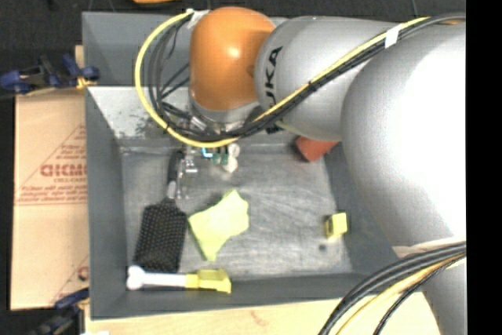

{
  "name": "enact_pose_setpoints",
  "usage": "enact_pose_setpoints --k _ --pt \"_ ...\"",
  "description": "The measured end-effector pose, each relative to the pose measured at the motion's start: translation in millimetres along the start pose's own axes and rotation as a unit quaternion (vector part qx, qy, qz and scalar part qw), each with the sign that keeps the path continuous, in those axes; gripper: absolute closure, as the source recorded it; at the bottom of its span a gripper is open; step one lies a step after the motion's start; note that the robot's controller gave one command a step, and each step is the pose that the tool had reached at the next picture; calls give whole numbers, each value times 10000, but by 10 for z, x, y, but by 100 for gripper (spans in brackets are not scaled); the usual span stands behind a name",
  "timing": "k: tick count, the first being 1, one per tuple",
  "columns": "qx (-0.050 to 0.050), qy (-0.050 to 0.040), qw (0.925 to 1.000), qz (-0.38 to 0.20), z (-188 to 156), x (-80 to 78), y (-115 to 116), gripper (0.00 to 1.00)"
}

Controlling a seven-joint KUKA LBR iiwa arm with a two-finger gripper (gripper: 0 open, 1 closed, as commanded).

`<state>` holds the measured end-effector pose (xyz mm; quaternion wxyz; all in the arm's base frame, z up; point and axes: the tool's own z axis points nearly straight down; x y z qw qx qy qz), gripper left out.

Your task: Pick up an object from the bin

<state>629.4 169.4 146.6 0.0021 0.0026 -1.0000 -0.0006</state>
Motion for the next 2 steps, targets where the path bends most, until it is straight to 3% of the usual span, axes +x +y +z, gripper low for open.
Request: enact_pose_setpoints --k 1,2 --pt "-7 -37 10000 12 -51 -17 -6 0" --pt "-14 -53 10000 24 725 551 -405 100"
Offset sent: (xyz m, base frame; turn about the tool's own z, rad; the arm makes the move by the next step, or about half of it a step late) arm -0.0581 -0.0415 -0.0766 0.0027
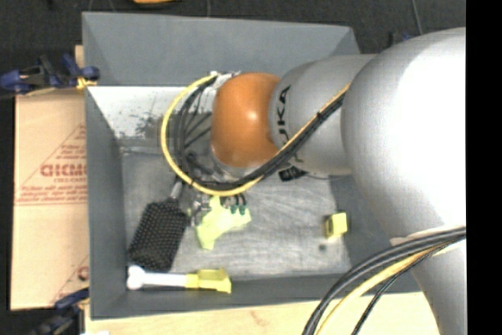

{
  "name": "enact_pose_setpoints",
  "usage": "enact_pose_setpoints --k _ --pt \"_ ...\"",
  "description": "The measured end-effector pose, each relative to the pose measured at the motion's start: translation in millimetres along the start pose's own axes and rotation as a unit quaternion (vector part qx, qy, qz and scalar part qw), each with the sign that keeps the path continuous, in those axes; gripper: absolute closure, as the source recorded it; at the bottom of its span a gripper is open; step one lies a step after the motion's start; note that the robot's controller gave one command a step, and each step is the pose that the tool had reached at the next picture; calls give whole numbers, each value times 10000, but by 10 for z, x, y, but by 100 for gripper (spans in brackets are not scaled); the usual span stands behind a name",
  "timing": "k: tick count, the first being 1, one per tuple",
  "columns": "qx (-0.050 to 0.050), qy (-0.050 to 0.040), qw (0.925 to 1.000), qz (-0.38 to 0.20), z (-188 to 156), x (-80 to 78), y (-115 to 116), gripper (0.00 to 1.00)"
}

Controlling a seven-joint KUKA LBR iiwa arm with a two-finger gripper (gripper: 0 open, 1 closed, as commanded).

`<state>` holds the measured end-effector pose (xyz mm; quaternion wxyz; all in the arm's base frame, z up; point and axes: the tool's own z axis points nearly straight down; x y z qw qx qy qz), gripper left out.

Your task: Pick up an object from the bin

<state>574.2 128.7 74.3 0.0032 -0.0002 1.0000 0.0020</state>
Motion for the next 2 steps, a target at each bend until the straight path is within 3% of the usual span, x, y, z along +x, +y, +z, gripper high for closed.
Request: enact_pose_setpoints --k 1,2 --pt "1 -6 10000 7 12 2 -4 0" --pt "1 -6 10000 9 12 1 -4 0"
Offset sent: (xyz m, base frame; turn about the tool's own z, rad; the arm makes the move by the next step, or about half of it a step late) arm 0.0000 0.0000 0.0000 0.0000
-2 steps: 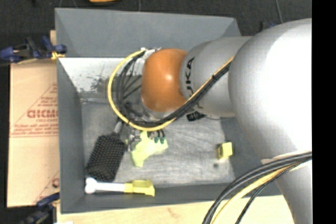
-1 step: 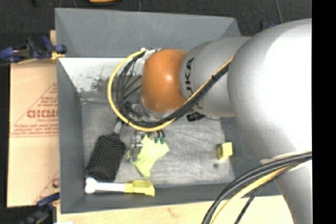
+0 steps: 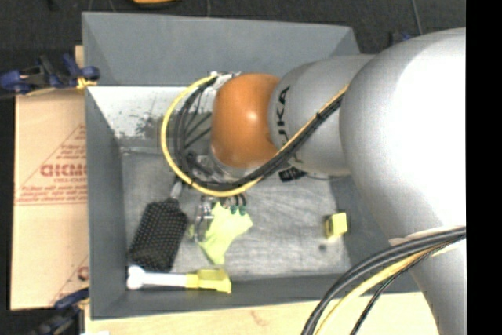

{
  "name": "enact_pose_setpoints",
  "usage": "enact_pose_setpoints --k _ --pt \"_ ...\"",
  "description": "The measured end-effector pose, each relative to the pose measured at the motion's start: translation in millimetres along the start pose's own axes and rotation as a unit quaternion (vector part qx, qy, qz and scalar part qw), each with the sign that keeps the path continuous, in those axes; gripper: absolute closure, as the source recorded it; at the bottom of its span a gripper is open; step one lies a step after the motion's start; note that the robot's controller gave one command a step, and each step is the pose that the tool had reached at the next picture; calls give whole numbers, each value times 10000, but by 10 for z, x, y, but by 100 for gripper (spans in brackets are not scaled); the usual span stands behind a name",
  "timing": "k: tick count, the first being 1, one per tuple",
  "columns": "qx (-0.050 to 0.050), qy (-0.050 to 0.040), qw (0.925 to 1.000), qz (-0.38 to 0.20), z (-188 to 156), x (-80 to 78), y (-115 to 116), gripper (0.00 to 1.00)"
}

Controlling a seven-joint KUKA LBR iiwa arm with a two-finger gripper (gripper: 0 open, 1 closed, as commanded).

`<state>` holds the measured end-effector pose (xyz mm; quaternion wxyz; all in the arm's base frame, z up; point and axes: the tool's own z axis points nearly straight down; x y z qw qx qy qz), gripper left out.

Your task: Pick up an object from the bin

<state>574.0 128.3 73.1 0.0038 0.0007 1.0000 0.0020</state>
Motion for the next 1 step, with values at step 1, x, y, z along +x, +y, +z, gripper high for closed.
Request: enact_pose_setpoints --k 1 --pt "9 5 9854 -1701 -14 -176 -22 100"
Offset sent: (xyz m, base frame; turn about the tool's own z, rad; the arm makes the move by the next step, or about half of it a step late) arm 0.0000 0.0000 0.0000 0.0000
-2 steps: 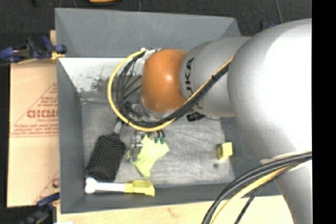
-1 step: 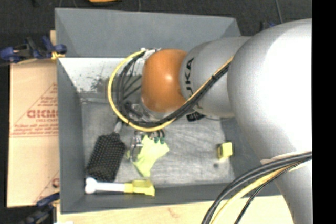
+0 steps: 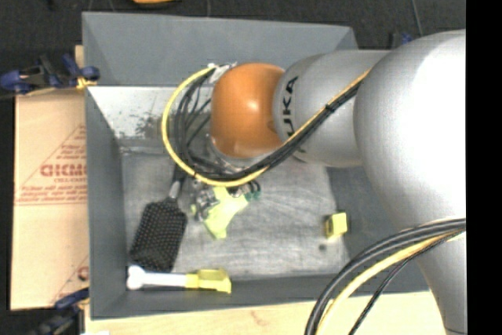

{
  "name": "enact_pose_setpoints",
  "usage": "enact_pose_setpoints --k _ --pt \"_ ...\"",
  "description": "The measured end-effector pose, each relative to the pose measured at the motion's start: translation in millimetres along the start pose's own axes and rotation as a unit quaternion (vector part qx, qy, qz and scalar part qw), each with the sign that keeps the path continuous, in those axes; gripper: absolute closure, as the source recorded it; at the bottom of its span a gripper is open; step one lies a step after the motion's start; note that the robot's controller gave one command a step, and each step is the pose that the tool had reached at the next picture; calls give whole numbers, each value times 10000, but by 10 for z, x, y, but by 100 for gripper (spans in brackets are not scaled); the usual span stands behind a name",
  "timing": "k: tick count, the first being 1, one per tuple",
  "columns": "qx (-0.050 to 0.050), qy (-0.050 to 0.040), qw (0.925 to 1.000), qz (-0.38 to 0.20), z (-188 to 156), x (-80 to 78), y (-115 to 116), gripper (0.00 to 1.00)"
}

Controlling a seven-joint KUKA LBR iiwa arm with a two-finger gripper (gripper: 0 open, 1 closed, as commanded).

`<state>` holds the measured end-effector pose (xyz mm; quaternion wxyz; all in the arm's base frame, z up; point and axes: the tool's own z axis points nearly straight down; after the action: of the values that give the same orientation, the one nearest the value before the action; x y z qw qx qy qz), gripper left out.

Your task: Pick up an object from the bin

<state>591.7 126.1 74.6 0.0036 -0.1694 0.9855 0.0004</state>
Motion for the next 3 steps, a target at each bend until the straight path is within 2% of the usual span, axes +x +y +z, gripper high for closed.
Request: enact_pose_setpoints --k 1,2,3 --pt "-11 -9 10000 13 13 1 10 0" --pt "-12 -2 10000 20 2 1 9 100" --pt "-10 -8 10000 28 14 2 8 0"
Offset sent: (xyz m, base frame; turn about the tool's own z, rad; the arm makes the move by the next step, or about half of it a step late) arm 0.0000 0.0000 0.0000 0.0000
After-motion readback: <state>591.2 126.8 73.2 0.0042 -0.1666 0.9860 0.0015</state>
